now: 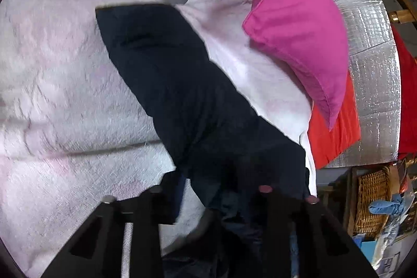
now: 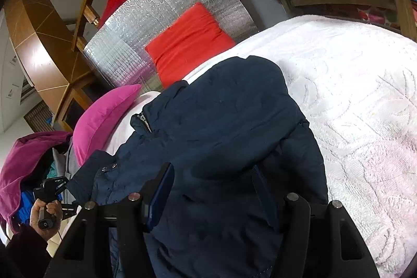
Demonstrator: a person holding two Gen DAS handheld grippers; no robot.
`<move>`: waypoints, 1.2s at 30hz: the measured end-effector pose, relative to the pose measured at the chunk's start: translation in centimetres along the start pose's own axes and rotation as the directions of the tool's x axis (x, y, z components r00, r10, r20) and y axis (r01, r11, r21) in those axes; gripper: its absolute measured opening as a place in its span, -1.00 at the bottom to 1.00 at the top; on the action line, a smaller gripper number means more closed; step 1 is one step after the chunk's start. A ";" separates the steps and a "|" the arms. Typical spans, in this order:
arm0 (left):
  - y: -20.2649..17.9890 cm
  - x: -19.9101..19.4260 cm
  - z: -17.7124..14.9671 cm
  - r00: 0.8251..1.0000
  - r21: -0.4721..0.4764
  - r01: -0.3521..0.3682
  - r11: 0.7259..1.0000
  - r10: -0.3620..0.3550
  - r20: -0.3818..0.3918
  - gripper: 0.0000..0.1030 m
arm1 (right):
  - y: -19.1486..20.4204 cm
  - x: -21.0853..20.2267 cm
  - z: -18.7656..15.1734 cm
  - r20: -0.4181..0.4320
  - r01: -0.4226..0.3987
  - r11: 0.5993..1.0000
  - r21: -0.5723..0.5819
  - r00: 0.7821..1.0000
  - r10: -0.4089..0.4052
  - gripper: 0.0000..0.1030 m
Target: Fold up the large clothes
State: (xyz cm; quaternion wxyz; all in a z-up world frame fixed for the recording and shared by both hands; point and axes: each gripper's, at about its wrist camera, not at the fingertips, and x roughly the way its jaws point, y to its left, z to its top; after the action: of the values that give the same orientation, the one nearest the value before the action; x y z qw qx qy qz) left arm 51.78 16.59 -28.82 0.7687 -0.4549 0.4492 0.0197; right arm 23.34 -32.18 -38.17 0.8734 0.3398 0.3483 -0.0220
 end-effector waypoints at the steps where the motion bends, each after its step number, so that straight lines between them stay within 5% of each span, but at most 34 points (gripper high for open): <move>1: -0.4 -0.7 0.0 1.000 0.018 -0.001 1.000 0.001 0.029 -0.58 | 0.0 0.1 0.0 -0.001 -0.001 1.000 0.000 1.000 0.001 0.26; 6: -4.6 -4.1 -1.0 0.994 0.175 -0.013 0.984 -0.006 0.111 -0.68 | -0.3 0.2 0.0 -0.007 -0.008 1.000 0.009 1.000 0.008 0.26; 11: -10.4 -7.0 -4.8 0.989 0.384 -0.030 0.923 -0.029 0.147 -0.75 | -0.7 0.3 0.0 -0.003 -0.021 0.999 0.026 1.000 0.021 0.26; 16: -16.3 -8.7 -12.5 0.985 0.605 -0.021 0.796 -0.088 0.150 -0.79 | -1.0 0.2 0.0 0.002 -0.034 0.998 0.045 0.999 0.034 0.27; 20: -19.0 -6.7 -18.7 0.991 0.733 -0.031 0.679 -0.073 0.110 -0.81 | -1.4 0.2 0.0 0.008 -0.045 0.997 0.066 0.999 0.044 0.27; 22: -19.2 -5.0 -21.4 0.996 0.763 -0.027 0.645 -0.049 0.077 -0.81 | -1.6 0.1 0.0 0.013 -0.049 0.996 0.079 0.999 0.049 0.27; 26: -18.0 -0.2 -24.8 1.000 0.764 -0.011 0.645 0.026 -0.007 -0.81 | -1.8 0.0 -0.1 0.020 -0.056 0.994 0.096 0.998 0.054 0.28; 30: -15.0 3.4 -26.3 0.979 0.706 0.038 0.707 0.114 -0.167 -0.59 | -2.0 -0.1 -0.1 0.025 -0.062 0.992 0.109 0.998 0.059 0.29; 32: -14.2 3.3 -26.6 0.978 0.699 0.052 0.714 0.106 -0.181 -0.52 | -2.0 -0.1 -0.1 0.027 -0.065 0.991 0.115 0.998 0.062 0.30; 36: -13.5 -0.5 -27.0 0.986 0.673 0.091 0.734 0.030 -0.166 0.34 | -2.1 -0.1 -0.1 0.027 -0.065 0.991 0.118 0.998 0.062 0.30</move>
State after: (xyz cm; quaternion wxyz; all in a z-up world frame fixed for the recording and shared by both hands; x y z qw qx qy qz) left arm 39.28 -10.50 -24.15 0.8418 -0.1506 0.4801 -0.1957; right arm 22.60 -33.77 -39.34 0.8560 0.4017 0.3250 -0.0187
